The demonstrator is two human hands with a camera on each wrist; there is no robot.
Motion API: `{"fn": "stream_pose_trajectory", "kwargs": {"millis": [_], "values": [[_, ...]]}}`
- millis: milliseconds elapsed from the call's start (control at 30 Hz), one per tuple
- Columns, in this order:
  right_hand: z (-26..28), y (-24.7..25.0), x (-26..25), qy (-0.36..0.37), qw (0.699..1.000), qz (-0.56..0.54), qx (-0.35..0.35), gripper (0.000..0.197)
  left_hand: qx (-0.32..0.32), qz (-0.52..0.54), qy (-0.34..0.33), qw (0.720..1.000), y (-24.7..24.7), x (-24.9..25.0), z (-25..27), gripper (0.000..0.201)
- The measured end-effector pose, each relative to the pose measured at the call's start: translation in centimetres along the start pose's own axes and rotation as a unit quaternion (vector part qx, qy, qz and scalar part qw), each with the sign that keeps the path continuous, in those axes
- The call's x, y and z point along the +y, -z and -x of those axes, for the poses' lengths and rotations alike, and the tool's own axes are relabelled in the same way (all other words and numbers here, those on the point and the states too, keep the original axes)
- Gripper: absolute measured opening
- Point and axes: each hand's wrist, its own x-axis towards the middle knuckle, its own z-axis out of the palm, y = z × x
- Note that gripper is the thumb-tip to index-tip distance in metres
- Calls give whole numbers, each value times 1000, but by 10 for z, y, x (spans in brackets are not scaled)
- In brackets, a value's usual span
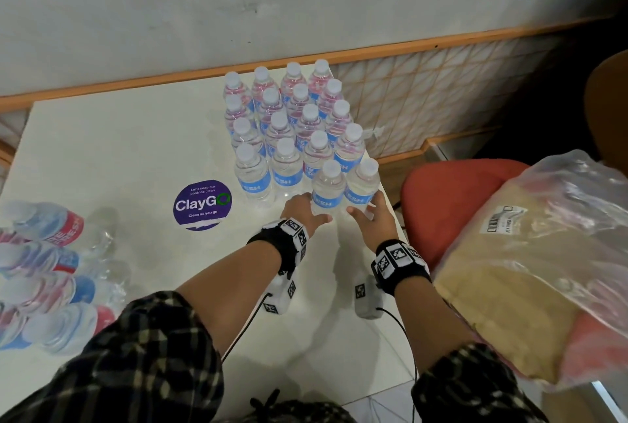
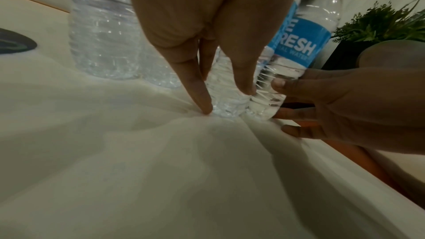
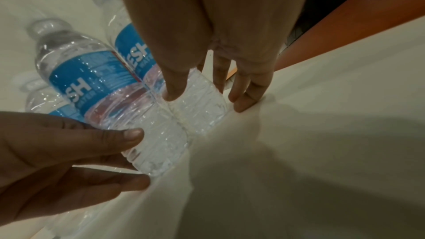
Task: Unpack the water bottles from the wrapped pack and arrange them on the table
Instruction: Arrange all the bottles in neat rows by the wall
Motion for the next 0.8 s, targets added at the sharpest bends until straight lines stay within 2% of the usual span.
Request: {"fn": "stream_pose_trajectory", "kwargs": {"millis": [433, 600, 700, 800], "values": [[-9, 3, -2, -6, 1000, -1, -17, 60, 17, -11, 13, 1000, 1, 10, 4, 50], [-6, 5, -7, -12, 1000, 3, -20, 61, 10, -22, 28, 999, 1, 10, 5, 58], [-4, 6, -5, -40, 999, 16, -14, 71, -6, -55, 46, 997, 3, 8, 9, 66], [1, 4, 5, -68, 998, -1, 14, 73, -30, -80, 46, 995, 11, 1, 18, 65]]}}
